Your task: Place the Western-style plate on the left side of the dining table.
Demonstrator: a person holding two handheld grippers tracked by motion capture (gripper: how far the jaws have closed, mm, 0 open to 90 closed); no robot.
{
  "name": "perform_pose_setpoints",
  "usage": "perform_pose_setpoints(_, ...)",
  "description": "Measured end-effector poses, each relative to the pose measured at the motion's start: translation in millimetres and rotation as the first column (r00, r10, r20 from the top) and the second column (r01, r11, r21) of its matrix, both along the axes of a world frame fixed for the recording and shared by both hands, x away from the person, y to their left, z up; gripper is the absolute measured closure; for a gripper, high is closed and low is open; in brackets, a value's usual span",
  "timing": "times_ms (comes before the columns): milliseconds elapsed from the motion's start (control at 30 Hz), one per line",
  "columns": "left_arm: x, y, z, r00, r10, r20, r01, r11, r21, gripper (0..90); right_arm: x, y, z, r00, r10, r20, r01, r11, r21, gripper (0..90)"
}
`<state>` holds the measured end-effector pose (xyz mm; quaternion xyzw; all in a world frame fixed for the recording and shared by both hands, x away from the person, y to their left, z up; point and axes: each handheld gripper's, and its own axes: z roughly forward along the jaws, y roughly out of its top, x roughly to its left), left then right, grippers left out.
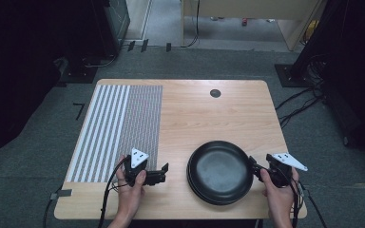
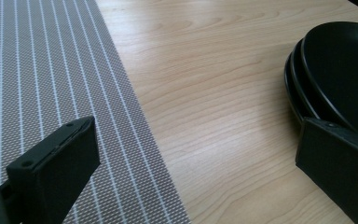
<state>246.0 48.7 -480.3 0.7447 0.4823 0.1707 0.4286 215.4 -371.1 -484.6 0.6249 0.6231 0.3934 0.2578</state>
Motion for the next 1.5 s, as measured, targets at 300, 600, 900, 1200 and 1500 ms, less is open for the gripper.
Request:
perform_pose_setpoints(300, 0.3, -21.2, -0.5, 0.9991, -0.042, -0.008, 0.042, 0.9991, -0.010, 0.0, -4.3, -1.8, -1.3, 0.9989, 0.046, 0.000, -0.046, 0.9981, 0.042, 35.4)
perform_pose_setpoints(600, 1.4, -42.7, -2.8, 0.9962, -0.083, -0.027, 0.082, 0.9957, -0.043, 0.0, -7.4, 0.1, -2.6, 0.9981, 0.058, 0.023, -0.059, 0.9975, 0.040, 43.3)
perform_pose_setpoints(900, -0.8, -57.9, -5.5, 0.9921, -0.118, -0.043, 0.117, 0.9925, -0.037, 0.2, -8.8, 4.4, -6.6, 0.9962, 0.087, -0.007, -0.086, 0.9930, 0.081, 51.4)
perform_pose_setpoints(1200, -10.4, -70.8, -10.7, 0.9886, -0.144, -0.045, 0.142, 0.9894, -0.028, 7.5, -10.8, 4.1, -12.3, 0.9917, 0.115, -0.057, -0.106, 0.9840, 0.143, 58.9)
perform_pose_setpoints(1500, -19.0, -80.0, -14.8, 0.9795, -0.190, -0.067, 0.186, 0.9812, -0.051, 42.1, -18.4, -3.2, -16.1, 0.9935, 0.112, -0.022, -0.101, 0.9512, 0.292, 75.9)
